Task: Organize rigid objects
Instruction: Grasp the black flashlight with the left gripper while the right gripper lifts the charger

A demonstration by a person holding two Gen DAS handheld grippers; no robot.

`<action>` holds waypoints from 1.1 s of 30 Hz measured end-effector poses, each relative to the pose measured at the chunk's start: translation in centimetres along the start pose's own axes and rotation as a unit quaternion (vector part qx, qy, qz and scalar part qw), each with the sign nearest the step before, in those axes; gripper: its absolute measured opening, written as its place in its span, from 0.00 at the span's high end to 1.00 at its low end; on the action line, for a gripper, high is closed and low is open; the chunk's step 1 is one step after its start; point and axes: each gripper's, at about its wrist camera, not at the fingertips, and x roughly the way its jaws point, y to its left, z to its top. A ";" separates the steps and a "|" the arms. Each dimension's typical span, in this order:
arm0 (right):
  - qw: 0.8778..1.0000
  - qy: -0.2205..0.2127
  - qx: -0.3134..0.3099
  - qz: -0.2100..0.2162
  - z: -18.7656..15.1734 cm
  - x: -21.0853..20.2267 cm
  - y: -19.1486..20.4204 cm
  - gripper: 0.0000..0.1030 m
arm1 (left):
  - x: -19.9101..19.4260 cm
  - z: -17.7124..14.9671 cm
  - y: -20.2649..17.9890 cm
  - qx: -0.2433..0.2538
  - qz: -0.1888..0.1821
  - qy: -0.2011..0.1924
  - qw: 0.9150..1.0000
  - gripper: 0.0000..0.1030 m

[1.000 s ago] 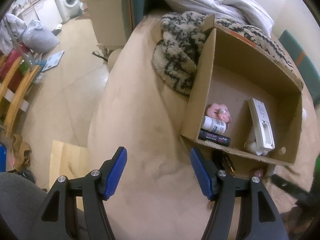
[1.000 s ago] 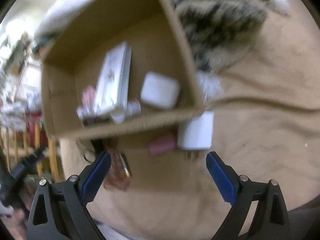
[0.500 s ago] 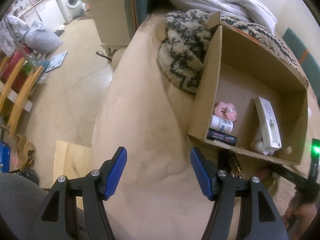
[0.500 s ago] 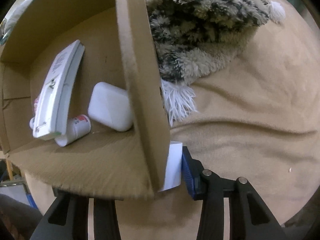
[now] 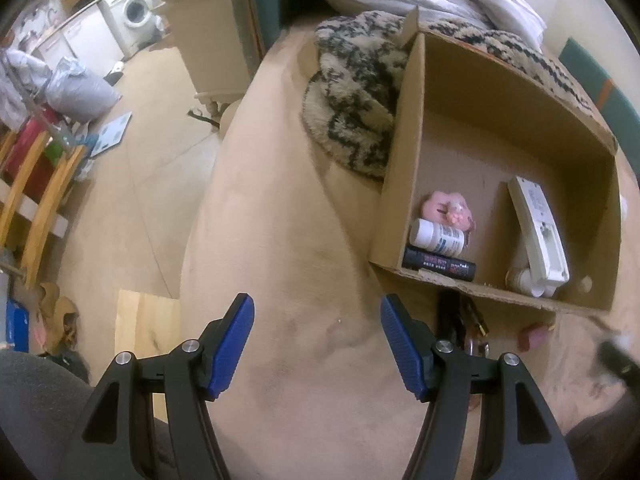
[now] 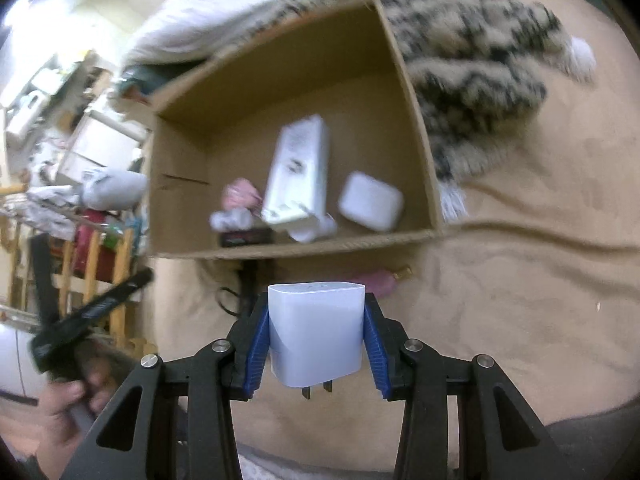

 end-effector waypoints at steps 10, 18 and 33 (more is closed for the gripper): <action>0.998 -0.060 -0.005 0.031 1.1 -1.5 -0.5 0.56 | 1.5 -0.5 -3.9 0.069 -0.060 0.029 0.995 0.40; 0.999 -0.039 -0.007 0.017 1.1 -0.2 -0.4 0.56 | 6.1 -0.9 -9.0 0.067 -0.093 0.106 0.988 0.48; 0.999 -0.033 0.010 0.032 1.1 0.0 -0.9 0.56 | 7.0 -1.9 -7.3 0.056 -0.054 0.129 0.989 0.79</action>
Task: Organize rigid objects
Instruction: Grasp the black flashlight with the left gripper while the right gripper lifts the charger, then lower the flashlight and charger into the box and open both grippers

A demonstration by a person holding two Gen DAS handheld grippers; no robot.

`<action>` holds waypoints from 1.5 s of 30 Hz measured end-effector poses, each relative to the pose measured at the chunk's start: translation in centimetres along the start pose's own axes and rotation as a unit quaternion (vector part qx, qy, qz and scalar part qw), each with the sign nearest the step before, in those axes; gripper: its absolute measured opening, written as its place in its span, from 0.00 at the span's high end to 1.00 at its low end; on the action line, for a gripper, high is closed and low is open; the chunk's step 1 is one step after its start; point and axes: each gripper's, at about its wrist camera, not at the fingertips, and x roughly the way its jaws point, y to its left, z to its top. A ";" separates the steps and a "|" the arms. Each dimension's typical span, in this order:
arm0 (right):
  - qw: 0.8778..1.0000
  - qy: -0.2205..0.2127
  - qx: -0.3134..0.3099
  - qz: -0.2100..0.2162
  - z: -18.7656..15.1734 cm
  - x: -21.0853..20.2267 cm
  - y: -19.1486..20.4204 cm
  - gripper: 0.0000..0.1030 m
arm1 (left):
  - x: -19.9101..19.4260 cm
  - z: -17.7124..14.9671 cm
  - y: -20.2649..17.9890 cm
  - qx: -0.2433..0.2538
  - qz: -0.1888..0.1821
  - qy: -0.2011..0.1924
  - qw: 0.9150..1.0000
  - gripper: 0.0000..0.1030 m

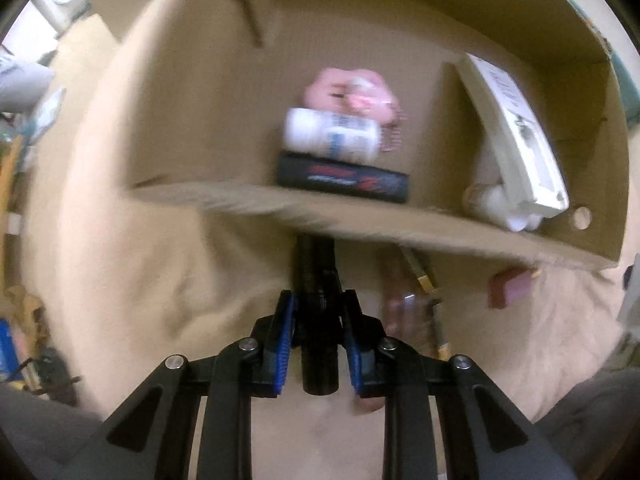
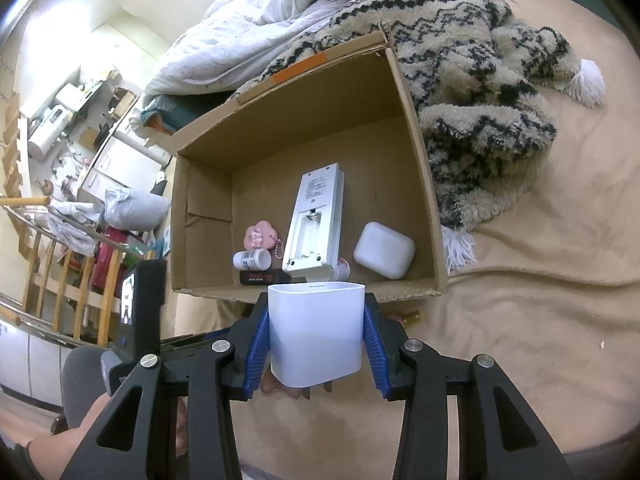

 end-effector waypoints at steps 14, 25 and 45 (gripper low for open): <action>1.000 0.008 -0.007 -0.022 -0.2 0.3 0.1 0.56 | 2.5 -1.9 -0.1 0.027 0.072 0.004 0.997 0.78; 1.000 -0.010 -0.015 -0.020 -0.3 -0.5 0.5 0.56 | -1.1 -2.0 2.1 0.009 0.050 -0.015 0.999 0.80; 0.990 -0.114 -0.084 -0.007 3.2 -3.4 3.0 0.56 | -17.1 1.1 3.0 -0.004 0.050 -0.248 0.967 0.80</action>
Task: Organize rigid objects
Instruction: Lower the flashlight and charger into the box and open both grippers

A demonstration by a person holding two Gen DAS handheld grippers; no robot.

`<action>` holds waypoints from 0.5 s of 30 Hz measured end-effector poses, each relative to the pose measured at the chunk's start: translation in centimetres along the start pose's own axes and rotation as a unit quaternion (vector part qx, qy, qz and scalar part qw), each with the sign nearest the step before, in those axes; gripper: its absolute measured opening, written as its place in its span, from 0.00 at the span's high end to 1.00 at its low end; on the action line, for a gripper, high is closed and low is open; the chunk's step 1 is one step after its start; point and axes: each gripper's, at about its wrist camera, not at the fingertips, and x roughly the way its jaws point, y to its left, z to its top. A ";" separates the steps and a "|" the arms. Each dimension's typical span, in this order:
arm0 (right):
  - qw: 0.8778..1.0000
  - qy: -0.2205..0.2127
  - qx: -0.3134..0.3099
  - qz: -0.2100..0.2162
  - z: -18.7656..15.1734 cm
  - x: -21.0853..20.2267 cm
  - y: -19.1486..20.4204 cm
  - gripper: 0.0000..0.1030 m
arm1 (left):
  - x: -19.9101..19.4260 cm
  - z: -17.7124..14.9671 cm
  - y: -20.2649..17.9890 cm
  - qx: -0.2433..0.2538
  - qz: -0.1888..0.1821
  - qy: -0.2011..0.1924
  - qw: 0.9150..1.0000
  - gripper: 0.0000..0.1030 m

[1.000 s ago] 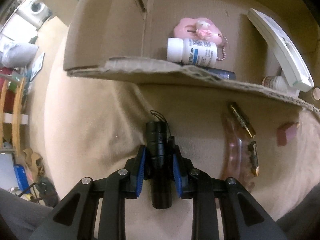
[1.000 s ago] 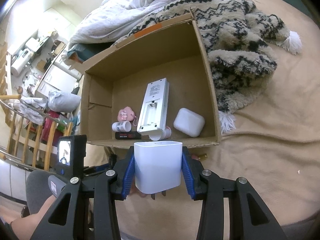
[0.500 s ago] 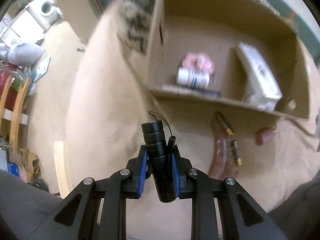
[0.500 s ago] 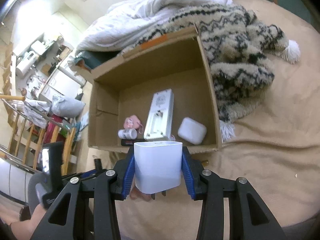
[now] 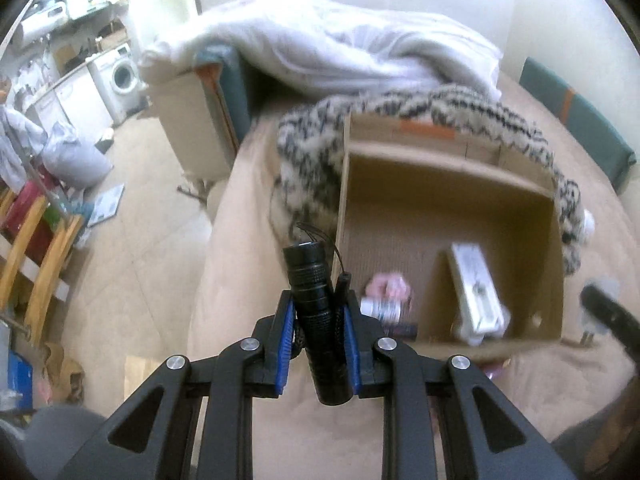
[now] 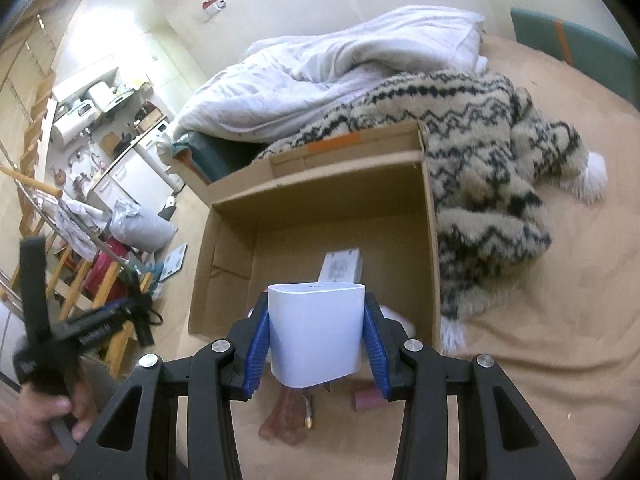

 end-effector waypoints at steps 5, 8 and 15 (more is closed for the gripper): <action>1.000 -0.012 -0.013 0.000 1.9 1.5 0.0 0.56 | -0.2 3.5 -0.7 -0.010 -0.009 -0.023 1.000 0.80; 1.000 -0.018 -0.019 -0.003 3.0 2.6 0.0 0.56 | -0.9 5.8 -1.6 -0.011 -0.014 -0.051 0.999 0.80; 1.000 -0.026 -0.010 -0.004 5.0 4.5 -0.8 0.56 | -3.0 10.5 -3.2 -0.027 -0.033 -0.114 0.993 0.80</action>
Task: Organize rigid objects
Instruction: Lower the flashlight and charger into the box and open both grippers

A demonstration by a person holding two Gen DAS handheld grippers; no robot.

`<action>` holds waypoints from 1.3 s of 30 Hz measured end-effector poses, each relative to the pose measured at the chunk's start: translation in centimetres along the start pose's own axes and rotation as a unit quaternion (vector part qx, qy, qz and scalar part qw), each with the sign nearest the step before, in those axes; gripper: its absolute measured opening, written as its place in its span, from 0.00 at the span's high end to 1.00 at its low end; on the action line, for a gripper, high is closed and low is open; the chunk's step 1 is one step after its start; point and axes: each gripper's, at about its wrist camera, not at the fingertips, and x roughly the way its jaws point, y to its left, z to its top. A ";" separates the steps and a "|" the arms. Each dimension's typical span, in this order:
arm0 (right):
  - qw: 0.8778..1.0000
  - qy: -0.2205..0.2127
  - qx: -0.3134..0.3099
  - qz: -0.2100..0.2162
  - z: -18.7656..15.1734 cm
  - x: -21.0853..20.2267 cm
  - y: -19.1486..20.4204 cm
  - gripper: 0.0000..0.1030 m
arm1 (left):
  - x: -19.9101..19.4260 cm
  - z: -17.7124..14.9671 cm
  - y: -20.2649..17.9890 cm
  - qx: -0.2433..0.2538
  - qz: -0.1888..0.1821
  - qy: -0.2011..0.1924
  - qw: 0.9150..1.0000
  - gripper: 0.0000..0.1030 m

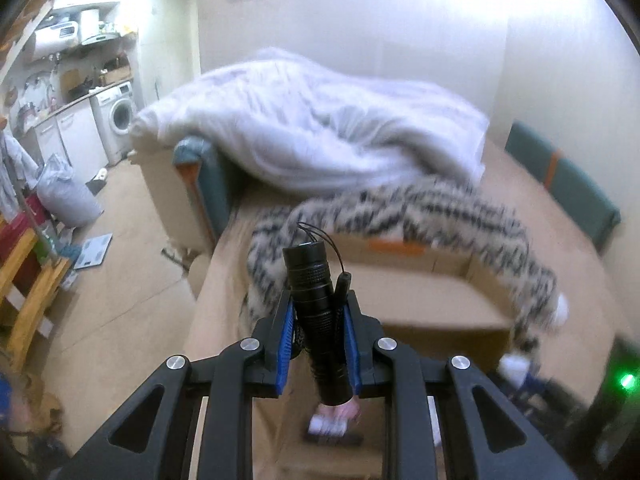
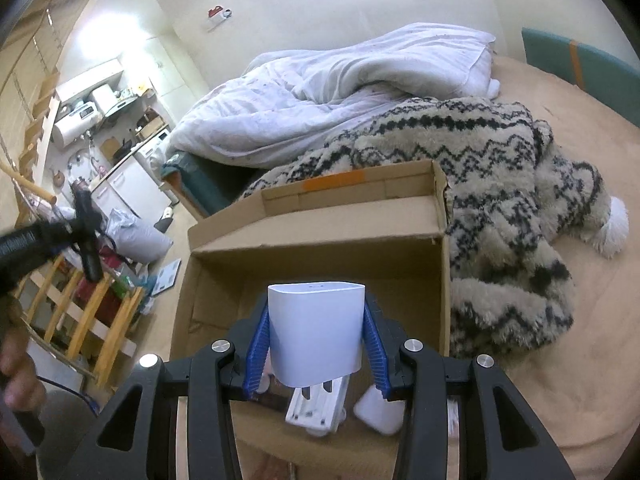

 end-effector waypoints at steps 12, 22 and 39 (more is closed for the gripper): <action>0.997 0.054 0.037 -0.033 -0.4 2.5 -1.8 0.56 | 9.7 -4.6 -3.7 0.016 -0.044 0.121 0.992 0.80; 0.988 0.136 0.044 -0.058 -2.4 5.8 -2.3 0.56 | 15.7 -12.7 -7.3 0.115 -0.004 0.205 0.972 0.80; 0.989 0.131 0.057 -0.042 -2.3 5.8 -2.3 0.39 | 16.5 -13.2 -7.3 0.146 0.022 0.212 0.966 0.61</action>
